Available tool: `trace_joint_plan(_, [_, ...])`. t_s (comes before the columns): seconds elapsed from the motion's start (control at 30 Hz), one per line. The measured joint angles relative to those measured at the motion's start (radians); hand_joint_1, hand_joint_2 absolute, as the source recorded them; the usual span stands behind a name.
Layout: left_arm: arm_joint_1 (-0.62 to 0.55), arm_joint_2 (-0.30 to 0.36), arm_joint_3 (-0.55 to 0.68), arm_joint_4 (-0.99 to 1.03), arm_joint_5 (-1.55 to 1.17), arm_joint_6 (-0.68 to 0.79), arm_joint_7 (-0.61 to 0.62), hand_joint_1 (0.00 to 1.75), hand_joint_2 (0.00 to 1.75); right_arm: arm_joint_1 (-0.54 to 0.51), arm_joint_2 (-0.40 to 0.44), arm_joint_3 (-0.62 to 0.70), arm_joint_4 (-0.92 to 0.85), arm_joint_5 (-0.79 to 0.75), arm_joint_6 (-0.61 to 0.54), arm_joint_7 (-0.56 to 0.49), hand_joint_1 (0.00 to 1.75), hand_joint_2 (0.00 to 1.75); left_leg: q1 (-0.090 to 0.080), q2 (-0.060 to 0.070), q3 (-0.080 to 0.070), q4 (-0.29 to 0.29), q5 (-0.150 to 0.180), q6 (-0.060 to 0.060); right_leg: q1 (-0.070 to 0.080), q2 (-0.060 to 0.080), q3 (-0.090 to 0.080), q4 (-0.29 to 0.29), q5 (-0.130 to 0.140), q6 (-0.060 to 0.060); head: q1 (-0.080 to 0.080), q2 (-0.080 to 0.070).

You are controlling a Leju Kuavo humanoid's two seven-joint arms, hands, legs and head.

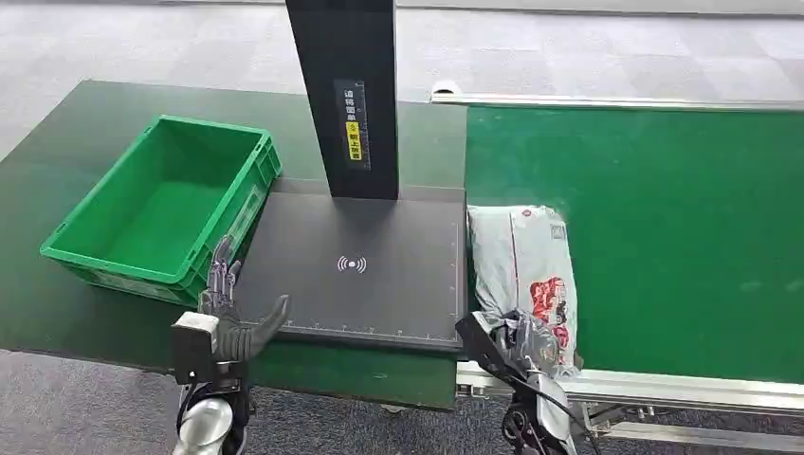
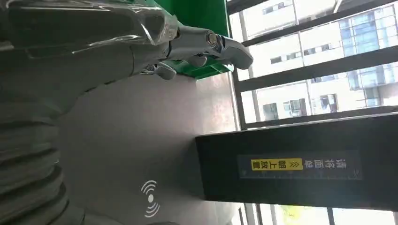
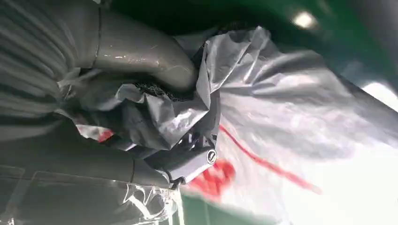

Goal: Moved the parcel from conveyor to table for the left to box.

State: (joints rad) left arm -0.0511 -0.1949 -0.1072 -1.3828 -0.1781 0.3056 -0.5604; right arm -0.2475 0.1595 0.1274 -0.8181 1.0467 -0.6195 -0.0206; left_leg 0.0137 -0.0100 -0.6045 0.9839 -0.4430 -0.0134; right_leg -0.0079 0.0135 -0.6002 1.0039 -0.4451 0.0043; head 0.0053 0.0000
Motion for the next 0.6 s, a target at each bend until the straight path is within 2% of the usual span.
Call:
trace_joint_plan(0.17, [0.016,0.001,0.017,-0.031,-0.016,0.020,-0.012,0.00,1.75,0.063,-0.006,0.037,-0.260,-0.037,0.008,-0.033,1.75,1.75,0.000,0.000,0.000,0.000,-0.001,0.000,0.000,0.000,-0.001,0.000,-0.002,0.000,0.000,0.000])
trace_joint_plan(0.3, [0.027,-0.002,0.035,-0.063,-0.034,0.032,-0.023,0.00,1.75,0.073,-0.024,0.067,-0.426,-0.045,-0.008,-0.054,1.75,1.75,0.000,0.000,0.000,0.000,-0.002,0.000,0.000,0.000,-0.001,0.000,-0.002,0.000,0.000,0.000])
trace_joint_plan(0.6, [0.034,-0.007,0.051,-0.086,-0.040,0.032,-0.024,0.00,1.75,0.087,-0.040,0.094,-0.544,-0.053,-0.009,-0.056,1.75,1.75,0.000,0.000,0.000,0.000,-0.002,0.000,0.000,0.000,-0.001,0.000,-0.002,0.000,0.000,0.000])
